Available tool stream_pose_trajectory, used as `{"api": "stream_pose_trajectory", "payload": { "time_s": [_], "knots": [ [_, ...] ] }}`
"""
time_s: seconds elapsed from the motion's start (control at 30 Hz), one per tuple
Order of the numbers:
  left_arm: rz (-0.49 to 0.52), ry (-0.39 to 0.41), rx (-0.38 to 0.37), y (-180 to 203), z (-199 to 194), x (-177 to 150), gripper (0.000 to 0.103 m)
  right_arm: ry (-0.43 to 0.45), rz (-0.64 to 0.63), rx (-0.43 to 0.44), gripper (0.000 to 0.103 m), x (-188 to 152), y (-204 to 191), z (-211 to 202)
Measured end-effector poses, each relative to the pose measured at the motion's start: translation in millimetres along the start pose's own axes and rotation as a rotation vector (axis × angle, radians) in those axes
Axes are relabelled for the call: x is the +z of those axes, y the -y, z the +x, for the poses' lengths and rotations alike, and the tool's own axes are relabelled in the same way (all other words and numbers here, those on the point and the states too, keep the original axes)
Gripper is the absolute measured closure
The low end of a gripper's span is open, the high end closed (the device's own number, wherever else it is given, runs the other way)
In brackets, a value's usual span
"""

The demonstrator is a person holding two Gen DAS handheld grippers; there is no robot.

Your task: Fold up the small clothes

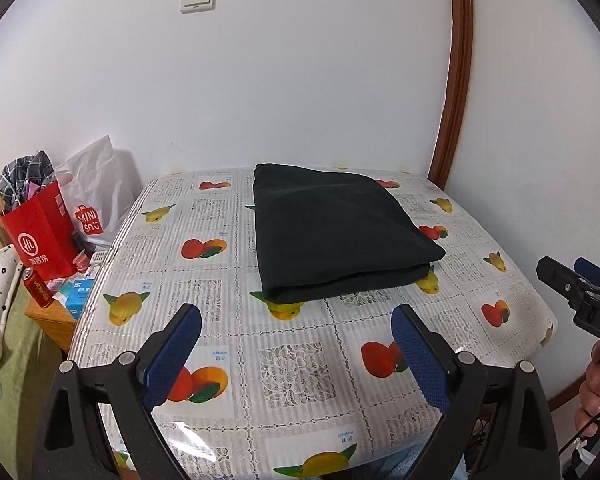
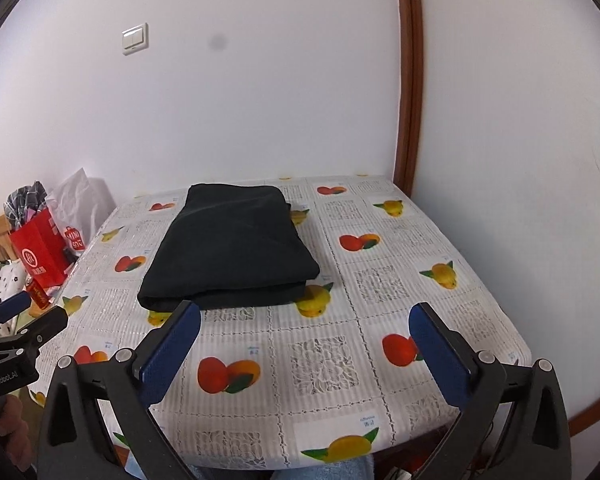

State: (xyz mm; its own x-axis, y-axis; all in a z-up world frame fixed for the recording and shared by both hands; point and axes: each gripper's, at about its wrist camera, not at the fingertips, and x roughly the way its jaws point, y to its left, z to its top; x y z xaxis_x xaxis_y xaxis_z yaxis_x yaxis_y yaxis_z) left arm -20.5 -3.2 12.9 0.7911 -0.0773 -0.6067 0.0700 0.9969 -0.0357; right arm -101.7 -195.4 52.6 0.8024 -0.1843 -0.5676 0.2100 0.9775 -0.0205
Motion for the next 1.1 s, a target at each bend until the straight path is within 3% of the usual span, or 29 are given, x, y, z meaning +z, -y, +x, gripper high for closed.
{"api": "stream_pose_trajectory", "payload": {
  "time_s": [1.1],
  "knots": [
    [0.004,-0.002,0.006,6.3,-2.0,-3.9,0.007,-0.011,0.021,-0.061,0.001,-9.8,7.0,-4.6]
  ]
}}
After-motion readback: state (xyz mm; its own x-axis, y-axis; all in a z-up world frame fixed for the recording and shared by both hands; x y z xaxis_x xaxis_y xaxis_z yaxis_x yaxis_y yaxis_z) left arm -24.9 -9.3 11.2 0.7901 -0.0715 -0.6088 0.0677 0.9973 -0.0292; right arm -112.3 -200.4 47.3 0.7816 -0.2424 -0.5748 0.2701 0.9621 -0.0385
